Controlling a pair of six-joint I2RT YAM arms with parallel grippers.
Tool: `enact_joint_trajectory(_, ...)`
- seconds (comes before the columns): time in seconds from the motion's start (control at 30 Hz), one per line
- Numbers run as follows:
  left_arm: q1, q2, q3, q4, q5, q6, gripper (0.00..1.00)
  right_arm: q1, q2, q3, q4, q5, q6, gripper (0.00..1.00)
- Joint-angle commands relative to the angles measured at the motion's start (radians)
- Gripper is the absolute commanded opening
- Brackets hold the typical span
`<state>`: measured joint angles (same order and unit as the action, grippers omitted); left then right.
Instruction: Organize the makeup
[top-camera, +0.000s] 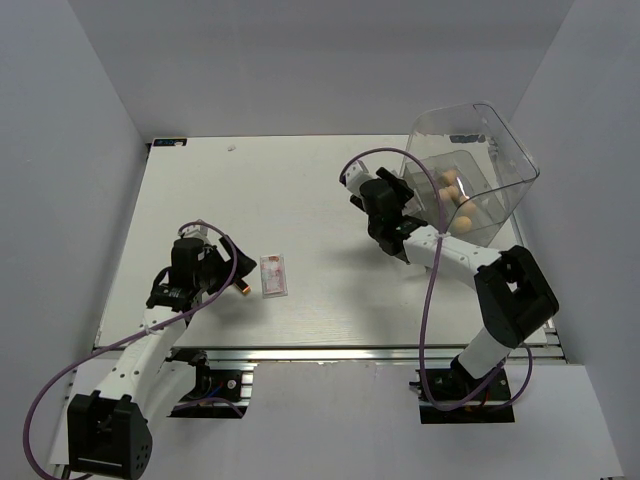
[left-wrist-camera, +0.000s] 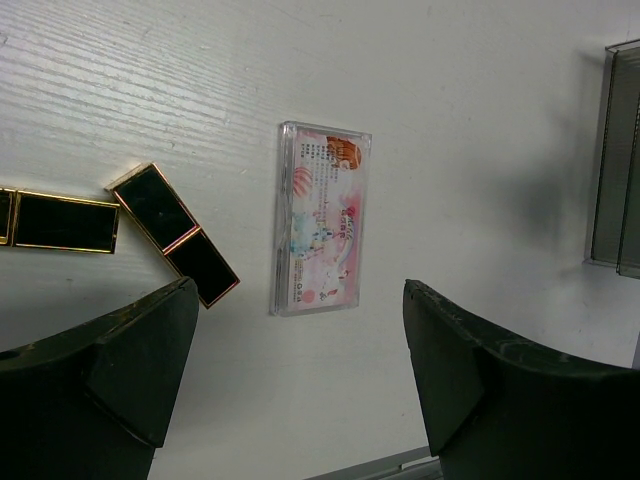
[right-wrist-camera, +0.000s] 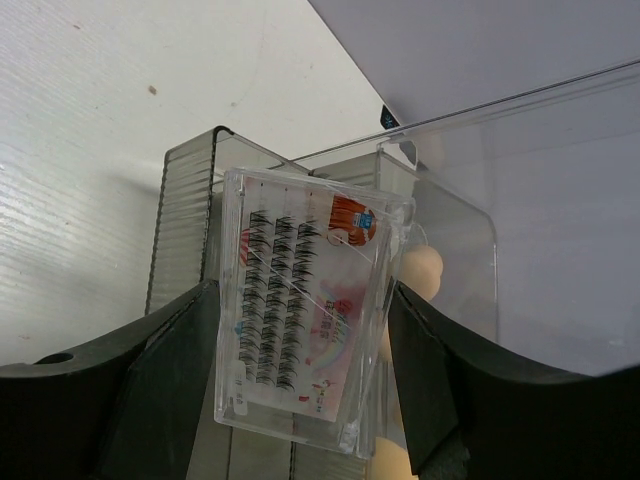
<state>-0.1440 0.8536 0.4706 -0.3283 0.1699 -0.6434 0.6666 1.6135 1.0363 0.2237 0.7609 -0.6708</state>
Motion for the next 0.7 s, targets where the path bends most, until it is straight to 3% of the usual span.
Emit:
enact_joint_trajectory(0.0, 0.003, -0.021, -0.003, 0.02, 0.013, 0.002, 0.92, -0.004, 0.013, 0.014, 0.036, 0.026, 0.019, 0.0)
enact_joint_trajectory(0.43, 0.003, -0.027, -0.004, 0.018, 0.014, 0.001, 0.92, -0.005, 0.013, -0.005, -0.09, -0.032, 0.137, 0.02)
enact_joint_trajectory(0.67, 0.003, -0.033, -0.004, 0.012, 0.014, 0.001, 0.92, -0.005, -0.009, -0.01, -0.185, -0.095, 0.2, 0.23)
